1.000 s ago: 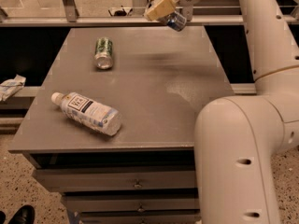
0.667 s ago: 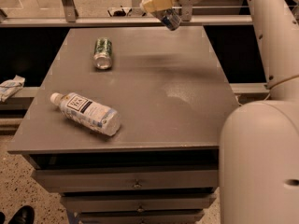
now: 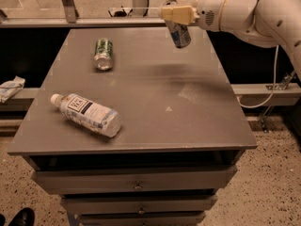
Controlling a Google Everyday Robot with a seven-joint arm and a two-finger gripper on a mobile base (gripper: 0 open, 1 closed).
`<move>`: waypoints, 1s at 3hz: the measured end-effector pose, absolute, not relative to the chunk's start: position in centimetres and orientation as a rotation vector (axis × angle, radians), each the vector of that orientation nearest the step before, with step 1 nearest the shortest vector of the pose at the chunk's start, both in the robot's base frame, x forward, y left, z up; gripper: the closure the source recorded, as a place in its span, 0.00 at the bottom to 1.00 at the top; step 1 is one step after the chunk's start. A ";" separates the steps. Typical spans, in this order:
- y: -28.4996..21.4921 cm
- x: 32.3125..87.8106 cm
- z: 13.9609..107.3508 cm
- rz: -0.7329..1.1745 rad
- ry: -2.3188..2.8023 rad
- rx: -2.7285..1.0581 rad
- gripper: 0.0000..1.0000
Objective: Place redbull can upright
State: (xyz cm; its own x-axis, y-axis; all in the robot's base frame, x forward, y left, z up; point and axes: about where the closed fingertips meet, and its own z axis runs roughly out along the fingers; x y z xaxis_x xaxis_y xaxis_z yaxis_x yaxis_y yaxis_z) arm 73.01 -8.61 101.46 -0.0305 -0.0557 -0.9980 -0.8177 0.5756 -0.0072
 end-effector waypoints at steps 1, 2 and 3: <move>-8.3 73.0 101.2 0.733 1.488 -0.782 1.00; -8.7 73.2 100.2 0.779 1.449 -0.702 1.00; -9.4 72.8 99.7 0.804 1.430 -0.650 1.00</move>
Offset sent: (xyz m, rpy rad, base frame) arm 0.0057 -0.0098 -0.0209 0.1520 -0.0060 -0.0308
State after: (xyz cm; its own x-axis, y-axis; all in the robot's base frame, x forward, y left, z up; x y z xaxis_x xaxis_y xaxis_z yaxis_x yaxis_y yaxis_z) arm 72.81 -9.40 99.66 -0.0309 0.0908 -0.9954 -0.8029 0.5908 0.0788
